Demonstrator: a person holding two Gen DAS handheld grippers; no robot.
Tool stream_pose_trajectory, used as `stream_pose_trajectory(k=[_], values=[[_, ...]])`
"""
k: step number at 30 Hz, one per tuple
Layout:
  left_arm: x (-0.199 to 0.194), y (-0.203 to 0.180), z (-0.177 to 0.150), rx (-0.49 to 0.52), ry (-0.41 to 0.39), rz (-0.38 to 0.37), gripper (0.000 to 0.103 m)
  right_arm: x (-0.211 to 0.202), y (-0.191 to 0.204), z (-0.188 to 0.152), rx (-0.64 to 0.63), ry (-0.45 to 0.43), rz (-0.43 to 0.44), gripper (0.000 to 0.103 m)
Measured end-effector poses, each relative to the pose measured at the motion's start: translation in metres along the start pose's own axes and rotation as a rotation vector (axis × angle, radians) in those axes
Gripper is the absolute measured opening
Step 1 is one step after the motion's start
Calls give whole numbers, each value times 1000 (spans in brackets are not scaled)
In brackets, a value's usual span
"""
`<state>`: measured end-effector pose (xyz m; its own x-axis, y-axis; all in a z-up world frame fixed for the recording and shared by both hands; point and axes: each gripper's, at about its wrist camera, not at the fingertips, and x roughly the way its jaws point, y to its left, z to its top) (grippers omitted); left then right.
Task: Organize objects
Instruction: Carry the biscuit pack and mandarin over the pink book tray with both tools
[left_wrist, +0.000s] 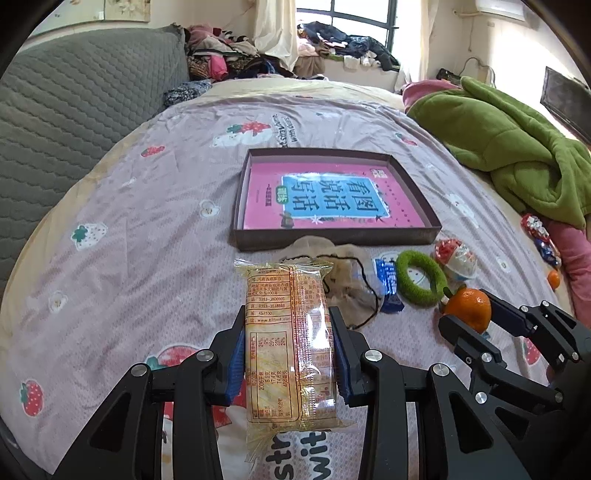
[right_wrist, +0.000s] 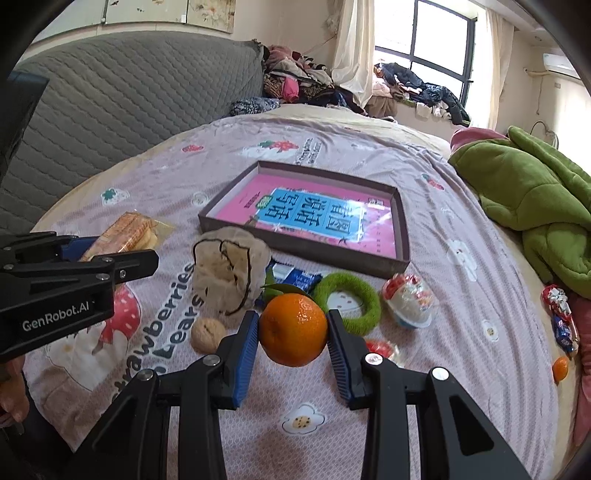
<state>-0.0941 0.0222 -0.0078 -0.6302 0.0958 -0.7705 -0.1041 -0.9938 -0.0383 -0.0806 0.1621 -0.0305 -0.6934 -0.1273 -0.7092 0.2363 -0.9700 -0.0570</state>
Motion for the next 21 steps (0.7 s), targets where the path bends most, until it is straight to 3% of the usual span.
stream_pose_trajectory(k=[21], values=[[-10,-14,47,45,-73,-21,40,-19,-13,55,-47,-71,-1,37]])
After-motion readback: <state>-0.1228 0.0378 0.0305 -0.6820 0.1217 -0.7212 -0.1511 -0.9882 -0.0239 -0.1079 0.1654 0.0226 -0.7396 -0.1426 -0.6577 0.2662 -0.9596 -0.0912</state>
